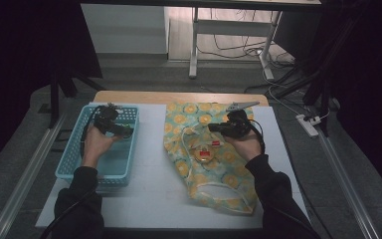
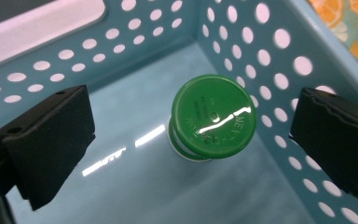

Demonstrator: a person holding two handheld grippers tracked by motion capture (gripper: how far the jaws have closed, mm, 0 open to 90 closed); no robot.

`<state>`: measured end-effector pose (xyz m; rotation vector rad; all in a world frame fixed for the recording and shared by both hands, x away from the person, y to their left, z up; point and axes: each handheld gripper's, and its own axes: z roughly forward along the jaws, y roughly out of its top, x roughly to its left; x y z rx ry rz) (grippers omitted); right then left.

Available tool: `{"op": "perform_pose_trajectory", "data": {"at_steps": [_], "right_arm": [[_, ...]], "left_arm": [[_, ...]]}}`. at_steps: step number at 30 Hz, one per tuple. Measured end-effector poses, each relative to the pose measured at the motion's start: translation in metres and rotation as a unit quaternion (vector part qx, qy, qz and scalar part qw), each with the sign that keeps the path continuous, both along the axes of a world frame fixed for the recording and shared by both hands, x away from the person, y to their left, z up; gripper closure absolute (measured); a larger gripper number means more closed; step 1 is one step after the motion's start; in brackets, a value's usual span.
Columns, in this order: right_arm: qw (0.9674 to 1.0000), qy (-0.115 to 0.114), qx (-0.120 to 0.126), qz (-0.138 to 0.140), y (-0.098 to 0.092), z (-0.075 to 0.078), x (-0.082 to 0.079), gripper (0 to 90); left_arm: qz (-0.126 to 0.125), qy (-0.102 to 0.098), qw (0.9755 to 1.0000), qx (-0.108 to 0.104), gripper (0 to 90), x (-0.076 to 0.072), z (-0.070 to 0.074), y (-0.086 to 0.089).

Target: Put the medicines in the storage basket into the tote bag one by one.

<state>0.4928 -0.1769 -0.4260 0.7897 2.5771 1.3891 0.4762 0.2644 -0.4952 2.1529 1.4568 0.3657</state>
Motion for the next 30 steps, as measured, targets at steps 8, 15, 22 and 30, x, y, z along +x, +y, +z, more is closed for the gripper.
{"op": "perform_pose_trajectory", "data": {"at_steps": [8,15,22,30], "right_arm": [[1.0000,0.001,0.000,0.001,-0.001,-0.001,0.000,90.0],[1.0000,0.001,0.001,-0.001,-0.002,0.000,0.000,90.0],[1.0000,0.002,0.000,0.000,0.000,-0.001,0.001,90.0],[1.0000,0.001,0.000,0.000,0.000,-0.001,0.001,90.0]], "left_arm": [[-0.037,0.009,0.9992,0.009,34.0,-0.001,0.001,-0.007],[-0.029,0.019,0.9994,-0.006,51.9,-0.002,0.003,-0.007],[-0.018,0.012,0.9998,0.000,52.1,-0.005,0.009,-0.004],[-0.018,-0.005,0.9998,-0.010,52.2,-0.013,0.032,0.003]]}}
